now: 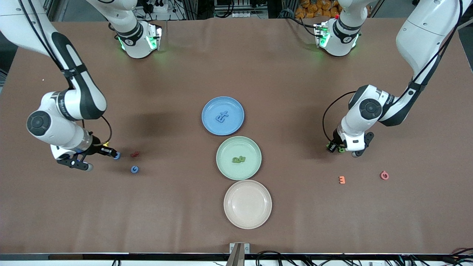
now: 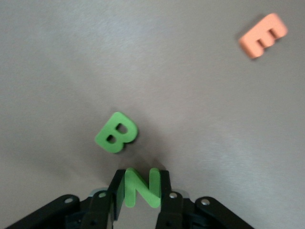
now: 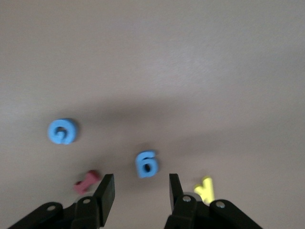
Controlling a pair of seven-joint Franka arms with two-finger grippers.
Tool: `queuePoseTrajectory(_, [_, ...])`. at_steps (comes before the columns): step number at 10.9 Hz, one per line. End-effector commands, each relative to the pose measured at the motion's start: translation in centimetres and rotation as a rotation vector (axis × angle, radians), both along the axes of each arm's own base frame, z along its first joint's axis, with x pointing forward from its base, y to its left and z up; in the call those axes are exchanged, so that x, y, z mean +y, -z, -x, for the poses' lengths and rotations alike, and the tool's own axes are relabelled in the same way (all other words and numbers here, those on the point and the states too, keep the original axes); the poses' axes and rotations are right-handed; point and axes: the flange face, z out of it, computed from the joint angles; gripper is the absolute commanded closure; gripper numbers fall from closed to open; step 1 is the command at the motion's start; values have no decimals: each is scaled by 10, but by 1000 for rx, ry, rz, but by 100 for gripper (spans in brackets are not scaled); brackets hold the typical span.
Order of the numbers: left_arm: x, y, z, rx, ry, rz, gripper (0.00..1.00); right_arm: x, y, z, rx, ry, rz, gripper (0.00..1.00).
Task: Sort letters by color into matching plates
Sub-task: 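Grasp the Z with the left gripper while the right gripper reaches the 6, then place the Z on the green plate while the right gripper grasps the 6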
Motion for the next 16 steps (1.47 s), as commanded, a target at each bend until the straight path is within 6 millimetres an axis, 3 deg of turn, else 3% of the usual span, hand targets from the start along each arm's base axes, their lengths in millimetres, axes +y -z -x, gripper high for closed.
queuePoseTrajectory(1, [-48, -33, -23, -93, 8, 35, 100, -19, 32, -2, -26, -104, 16, 45])
queuePoseTrajectory(5, [-178, -88, -38, -216, 28, 135, 100, -15, 62, 8, 7, -148, 8, 45])
queuePoseTrajectory(8, [-274, -90, -44, -230, -21, 255, 100, -14, 66, 12, 11, -131, -8, 45])
queuePoseTrajectory(10, [-310, -89, -41, -249, -20, 328, 100, -11, 72, 15, 9, -128, -14, 45])
queuePoseTrajectory(11, [-328, -85, -29, -262, -7, 362, 100, -10, 72, 15, 10, -113, -15, 45])
queuePoseTrajectory(14, [-355, -60, -9, -294, 2, 298, 100, -2, 78, 15, 6, -104, -18, 47])
queuePoseTrajectory(15, [-356, -55, -7, -308, -6, 273, 46, -1, 79, 14, 0, -104, -19, 51])
queuePoseTrajectory(16, [-357, -50, -5, -314, 16, 253, 0, 0, 82, 15, 1, -108, -20, 62])
